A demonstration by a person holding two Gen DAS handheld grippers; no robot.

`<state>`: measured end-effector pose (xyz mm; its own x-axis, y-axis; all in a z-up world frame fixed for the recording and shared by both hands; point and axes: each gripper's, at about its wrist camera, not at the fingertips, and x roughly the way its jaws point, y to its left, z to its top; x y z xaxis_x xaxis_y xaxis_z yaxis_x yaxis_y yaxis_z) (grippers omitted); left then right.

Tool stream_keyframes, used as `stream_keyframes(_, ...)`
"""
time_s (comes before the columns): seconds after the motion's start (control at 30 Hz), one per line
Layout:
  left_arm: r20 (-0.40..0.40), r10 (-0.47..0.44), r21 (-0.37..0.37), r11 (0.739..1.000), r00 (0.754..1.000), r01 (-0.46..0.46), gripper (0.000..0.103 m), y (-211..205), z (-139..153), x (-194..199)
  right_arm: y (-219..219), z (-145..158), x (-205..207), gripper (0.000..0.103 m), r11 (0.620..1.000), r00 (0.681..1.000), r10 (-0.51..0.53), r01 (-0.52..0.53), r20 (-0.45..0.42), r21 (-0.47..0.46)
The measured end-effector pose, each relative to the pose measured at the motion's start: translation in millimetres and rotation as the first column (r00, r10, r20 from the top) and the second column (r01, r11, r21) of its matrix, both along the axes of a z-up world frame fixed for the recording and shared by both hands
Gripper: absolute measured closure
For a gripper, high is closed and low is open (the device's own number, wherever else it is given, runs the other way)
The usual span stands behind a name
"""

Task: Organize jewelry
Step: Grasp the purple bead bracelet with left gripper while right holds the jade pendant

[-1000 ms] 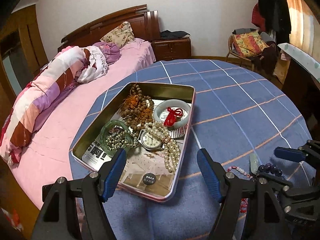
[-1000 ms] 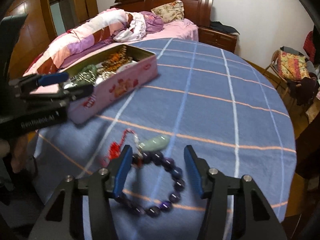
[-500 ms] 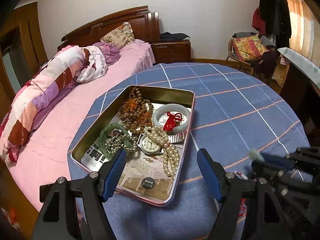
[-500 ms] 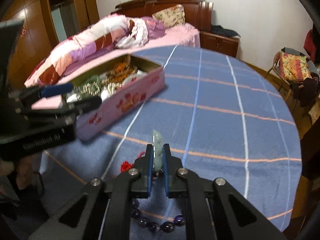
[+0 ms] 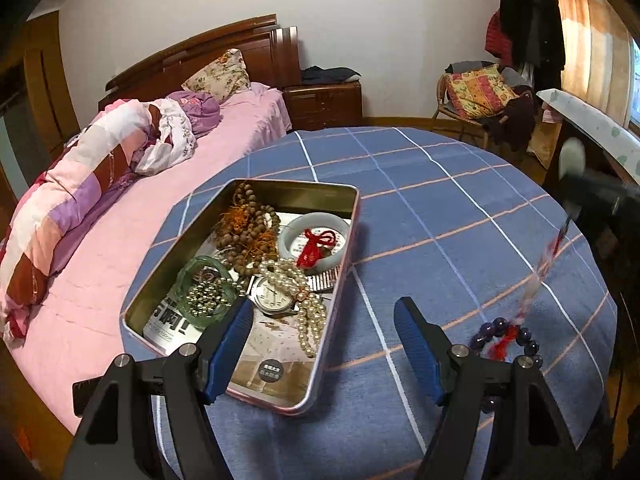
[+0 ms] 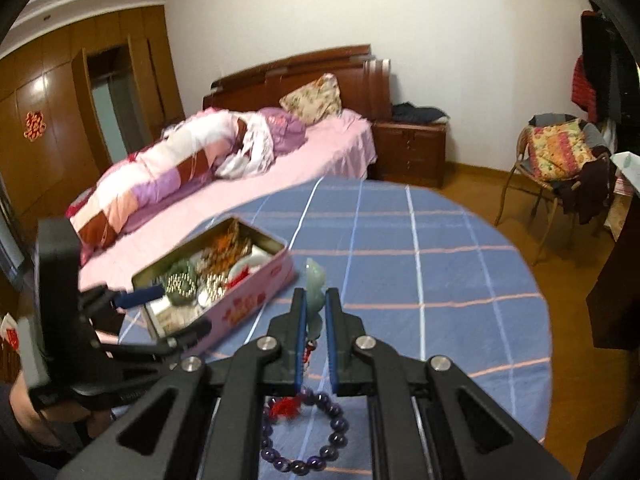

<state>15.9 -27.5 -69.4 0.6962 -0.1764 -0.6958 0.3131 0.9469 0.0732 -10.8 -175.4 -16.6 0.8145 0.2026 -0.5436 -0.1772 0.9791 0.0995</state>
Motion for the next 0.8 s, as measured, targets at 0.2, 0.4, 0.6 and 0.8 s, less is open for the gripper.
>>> stream_keyframes(0.2,-0.006,-0.033,0.005,0.999,0.999,0.033,0.030,-9.2,-0.7,-1.3,-12.3,27.4,-3.1,0.092,0.999,0.997,-0.037,0.036,0.073,0.016)
stream_keyframes(0.4,-0.009,-0.048,0.008,0.999,0.999,0.048,0.030,-15.6,-1.3,0.9,-30.3,44.0,-5.8,0.092,0.996,0.988,-0.091,0.088,0.124,0.024)
stream_keyframes(0.6,-0.019,-0.051,-0.009,0.999,0.999,0.051,0.030,-21.7,0.0,6.3,-39.9,50.4,-5.3,0.092,0.993,0.983,-0.116,0.115,0.139,0.017)
stream_keyframes(0.8,-0.032,-0.092,-0.022,0.996,0.995,0.091,0.030,-38.1,0.0,6.4,-46.7,22.0,-2.4,0.092,0.992,0.989,-0.127,0.127,0.074,0.009)
